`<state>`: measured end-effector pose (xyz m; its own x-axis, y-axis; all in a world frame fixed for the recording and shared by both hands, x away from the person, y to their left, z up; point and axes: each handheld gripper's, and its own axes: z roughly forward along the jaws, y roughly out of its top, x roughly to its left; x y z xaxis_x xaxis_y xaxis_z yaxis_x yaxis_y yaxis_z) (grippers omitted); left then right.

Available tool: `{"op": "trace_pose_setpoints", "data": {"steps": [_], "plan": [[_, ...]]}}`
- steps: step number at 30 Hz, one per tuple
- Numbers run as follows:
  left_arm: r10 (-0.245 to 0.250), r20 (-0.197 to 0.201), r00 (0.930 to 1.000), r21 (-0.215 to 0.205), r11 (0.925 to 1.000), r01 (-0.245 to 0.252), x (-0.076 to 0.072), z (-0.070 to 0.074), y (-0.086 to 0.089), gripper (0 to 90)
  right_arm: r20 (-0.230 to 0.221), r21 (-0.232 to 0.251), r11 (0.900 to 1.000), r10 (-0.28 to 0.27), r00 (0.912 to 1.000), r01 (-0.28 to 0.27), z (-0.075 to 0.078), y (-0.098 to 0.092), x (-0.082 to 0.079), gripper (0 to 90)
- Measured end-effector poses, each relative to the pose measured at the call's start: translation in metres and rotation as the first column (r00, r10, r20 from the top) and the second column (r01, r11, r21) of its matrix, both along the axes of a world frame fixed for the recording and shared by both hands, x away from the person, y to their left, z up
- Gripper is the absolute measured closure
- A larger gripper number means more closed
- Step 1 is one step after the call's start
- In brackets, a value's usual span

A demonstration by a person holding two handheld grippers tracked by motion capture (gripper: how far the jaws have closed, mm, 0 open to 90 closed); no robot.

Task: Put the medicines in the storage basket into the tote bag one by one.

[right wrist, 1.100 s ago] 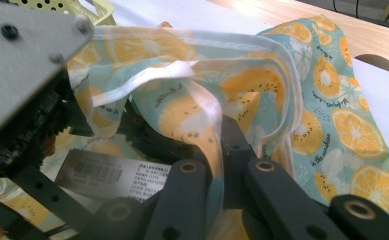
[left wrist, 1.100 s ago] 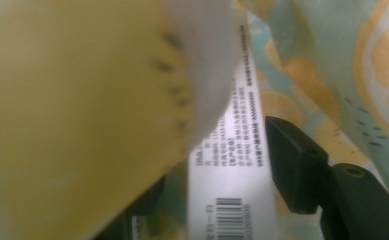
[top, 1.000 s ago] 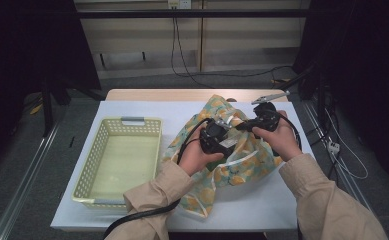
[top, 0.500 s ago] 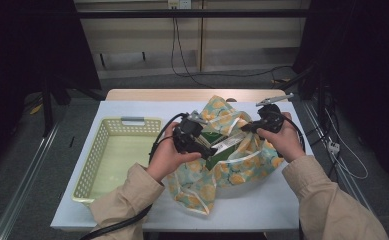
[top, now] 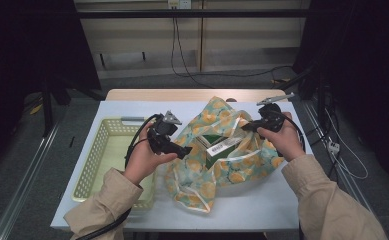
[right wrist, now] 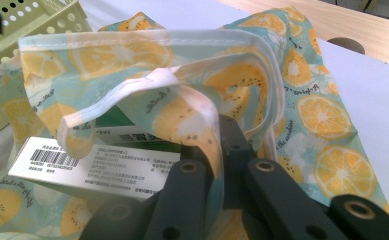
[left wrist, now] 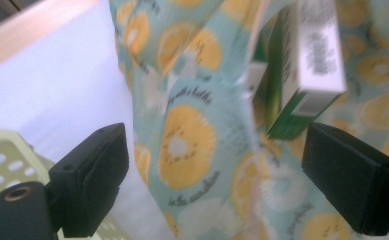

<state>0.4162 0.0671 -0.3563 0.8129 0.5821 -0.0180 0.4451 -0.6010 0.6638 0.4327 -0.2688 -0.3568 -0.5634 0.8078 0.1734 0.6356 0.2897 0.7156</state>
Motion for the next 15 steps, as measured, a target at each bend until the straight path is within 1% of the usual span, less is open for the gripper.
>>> {"op": "trace_pose_setpoints", "data": {"steps": [1,3,5,6,7,9,13,14,15], "plan": [[-0.002,-0.01,0.9999,0.015,0.9999,0.003,0.001,-0.003,-0.001,12.9,0.001,0.0,1.0,0.0,1.0,0.0,0.0,0.0,0.0,89.0],[0.0,-0.026,0.9997,0.029,0.9996,0.001,0.004,-0.008,-0.002,16.1,0.001,-0.001,1.0,0.001,1.0,-0.001,0.0,0.0,0.0,89.0],[0.019,-0.034,0.9993,0.033,0.9993,-0.018,0.006,-0.013,-0.003,17.3,-0.001,0.001,1.0,0.002,1.0,-0.002,0.0,0.0,0.0,89.0],[0.014,-0.04,0.9991,0.043,0.999,-0.013,0.007,-0.015,-0.003,21.2,0.0,0.0,1.0,0.001,1.0,-0.001,0.001,-0.001,0.0,89.0],[0.019,-0.044,0.9988,0.037,0.9992,-0.017,0.008,-0.017,-0.004,25.3,0.001,-0.001,1.0,0.001,1.0,-0.001,0.001,-0.001,0.0,89.0],[0.031,-0.046,0.9985,0.048,0.9984,-0.028,0.011,-0.021,-0.005,29.7,0.003,0.001,1.0,0.002,1.0,-0.002,0.003,-0.002,0.0,89.0],[0.045,-0.057,0.9974,0.047,0.998,-0.043,0.015,-0.025,-0.007,48.9,0.009,0.005,1.0,0.006,0.9999,-0.006,0.004,-0.001,-0.001,89.0],[0.051,-0.06,0.9969,0.036,0.9982,-0.049,0.016,-0.026,-0.007,54.1,0.011,0.006,1.0,0.01,0.9999,-0.01,0.004,-0.001,-0.001,89.0],[0.054,-0.065,0.9965,0.034,0.9981,-0.051,0.017,-0.026,-0.007,59.0,0.012,0.007,1.0,0.01,0.9999,-0.01,0.004,-0.001,-0.002,89.0]]}}
